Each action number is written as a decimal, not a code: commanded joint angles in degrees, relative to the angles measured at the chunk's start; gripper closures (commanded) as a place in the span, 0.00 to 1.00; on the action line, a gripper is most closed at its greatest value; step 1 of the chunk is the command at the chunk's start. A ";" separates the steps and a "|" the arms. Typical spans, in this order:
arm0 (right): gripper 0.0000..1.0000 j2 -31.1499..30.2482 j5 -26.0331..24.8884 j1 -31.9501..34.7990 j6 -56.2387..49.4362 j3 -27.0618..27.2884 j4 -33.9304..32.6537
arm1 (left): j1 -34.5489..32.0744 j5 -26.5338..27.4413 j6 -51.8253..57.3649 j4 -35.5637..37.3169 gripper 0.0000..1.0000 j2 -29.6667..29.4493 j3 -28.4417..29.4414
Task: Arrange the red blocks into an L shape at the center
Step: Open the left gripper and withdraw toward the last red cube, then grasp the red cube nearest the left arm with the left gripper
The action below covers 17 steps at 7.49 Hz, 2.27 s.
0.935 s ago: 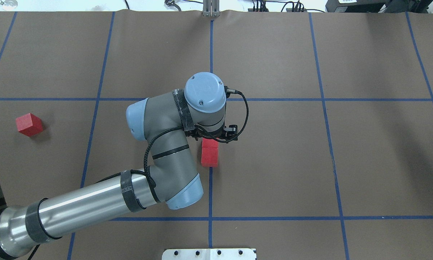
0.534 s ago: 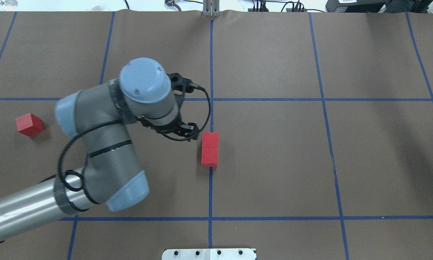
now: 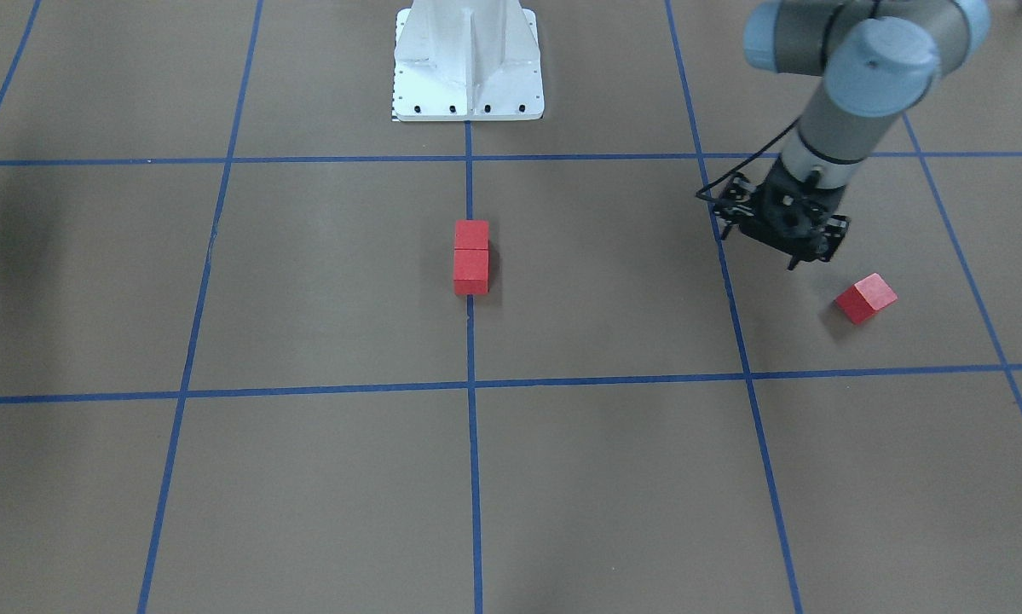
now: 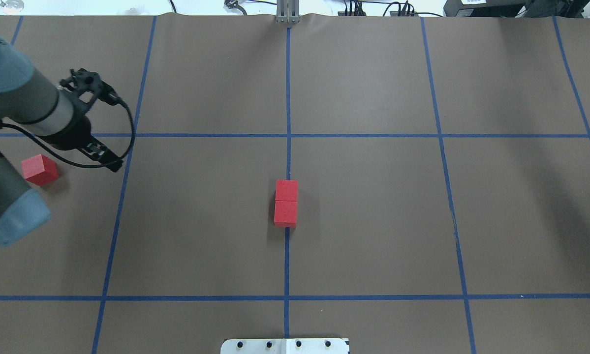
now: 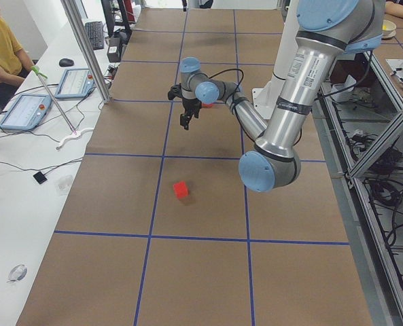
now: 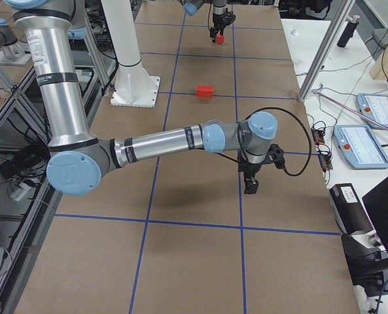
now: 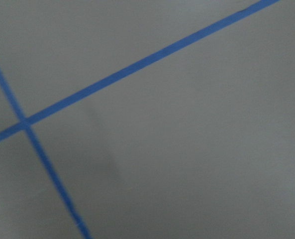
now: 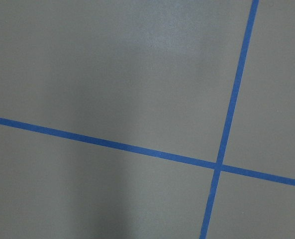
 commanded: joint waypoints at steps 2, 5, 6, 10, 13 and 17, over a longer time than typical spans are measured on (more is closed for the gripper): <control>0.01 0.16 0.00 0.00 0.00 -0.05 0.00 | -9.62 -5.84 25.83 -3.53 0.01 6.88 4.91; 0.01 0.16 0.00 0.00 0.00 0.03 0.00 | -9.46 -5.93 27.29 -24.35 0.01 9.69 16.39; 0.01 0.16 0.00 0.00 0.00 0.03 0.00 | -9.20 -5.84 27.03 -30.45 0.01 9.52 20.97; 0.01 -0.02 0.00 0.00 0.00 0.03 0.09 | -8.93 -7.51 20.17 -31.57 0.01 9.26 21.10; 0.01 -0.11 0.00 0.00 0.00 0.03 0.00 | -8.05 -7.51 20.70 -33.13 0.01 9.52 21.28; 0.01 -0.28 0.00 0.00 0.00 0.12 0.09 | -5.77 -6.81 20.79 -33.94 0.01 10.66 21.37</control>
